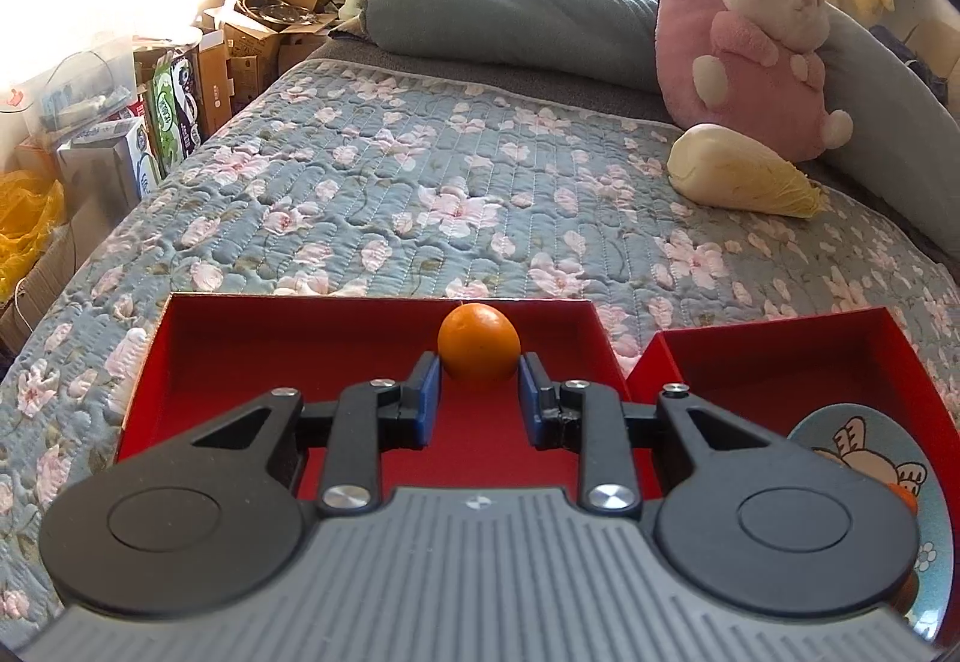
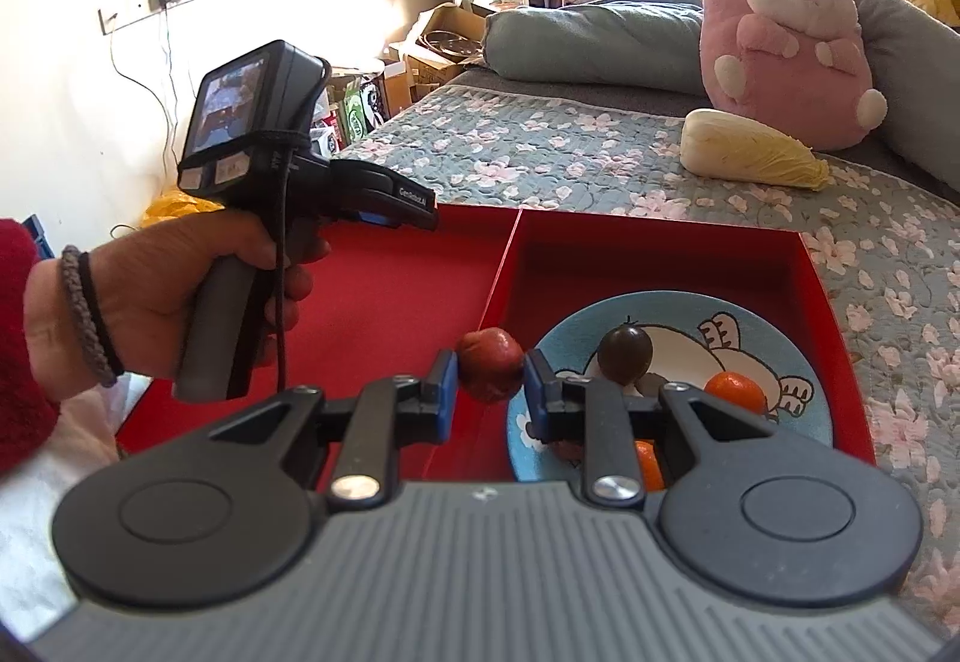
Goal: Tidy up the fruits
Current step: 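Carry the orange tomato onto the plate and open the left tool while the right tool holds the red tomato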
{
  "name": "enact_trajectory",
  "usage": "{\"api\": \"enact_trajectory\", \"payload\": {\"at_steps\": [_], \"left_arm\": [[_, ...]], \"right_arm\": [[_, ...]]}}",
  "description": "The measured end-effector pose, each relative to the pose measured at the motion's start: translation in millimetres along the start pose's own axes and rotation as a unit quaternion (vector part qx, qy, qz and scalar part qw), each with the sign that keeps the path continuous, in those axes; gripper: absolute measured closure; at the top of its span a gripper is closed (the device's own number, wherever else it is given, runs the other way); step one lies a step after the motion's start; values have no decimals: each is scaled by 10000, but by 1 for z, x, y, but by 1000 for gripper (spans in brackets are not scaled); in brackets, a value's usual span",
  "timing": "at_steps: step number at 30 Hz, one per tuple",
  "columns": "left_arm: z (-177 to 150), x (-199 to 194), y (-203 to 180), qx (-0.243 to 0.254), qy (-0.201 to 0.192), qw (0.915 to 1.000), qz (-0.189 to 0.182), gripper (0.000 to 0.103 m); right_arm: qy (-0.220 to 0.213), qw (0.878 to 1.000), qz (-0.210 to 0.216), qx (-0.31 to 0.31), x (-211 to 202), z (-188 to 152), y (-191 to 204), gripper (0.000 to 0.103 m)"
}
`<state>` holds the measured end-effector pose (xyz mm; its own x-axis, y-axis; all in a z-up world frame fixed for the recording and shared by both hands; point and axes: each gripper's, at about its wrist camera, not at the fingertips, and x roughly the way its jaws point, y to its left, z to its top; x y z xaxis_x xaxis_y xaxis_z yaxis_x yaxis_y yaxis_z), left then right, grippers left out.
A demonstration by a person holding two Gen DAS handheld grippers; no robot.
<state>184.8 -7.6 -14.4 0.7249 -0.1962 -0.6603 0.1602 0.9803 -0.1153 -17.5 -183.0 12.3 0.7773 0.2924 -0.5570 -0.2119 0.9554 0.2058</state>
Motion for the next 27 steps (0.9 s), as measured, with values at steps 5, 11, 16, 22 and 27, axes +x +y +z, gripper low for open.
{"api": "enact_trajectory", "payload": {"at_steps": [5, 11, 16, 22, 27], "left_arm": [[0, -19, -12, 71, -117, 9999, -35, 71], [-4, -33, -28, 212, -192, 9995, -112, 71], [-6, -37, -29, 261, -213, 9994, -116, 71], [-6, -30, -24, 168, -127, 9997, -98, 71], [-7, -39, -32, 361, -202, 9984, -397, 71]], "right_arm": [[-129, 9999, -1, 21, -15, -2, -4, 76], [-231, 9996, -147, 95, -24, -4, -17, 76], [-250, 9987, -423, 142, -29, -11, -38, 77], [-240, 9944, 524, -880, -47, -51, 0, 79], [303, 9961, 280, -783, -25, -67, 0, 79]]}}
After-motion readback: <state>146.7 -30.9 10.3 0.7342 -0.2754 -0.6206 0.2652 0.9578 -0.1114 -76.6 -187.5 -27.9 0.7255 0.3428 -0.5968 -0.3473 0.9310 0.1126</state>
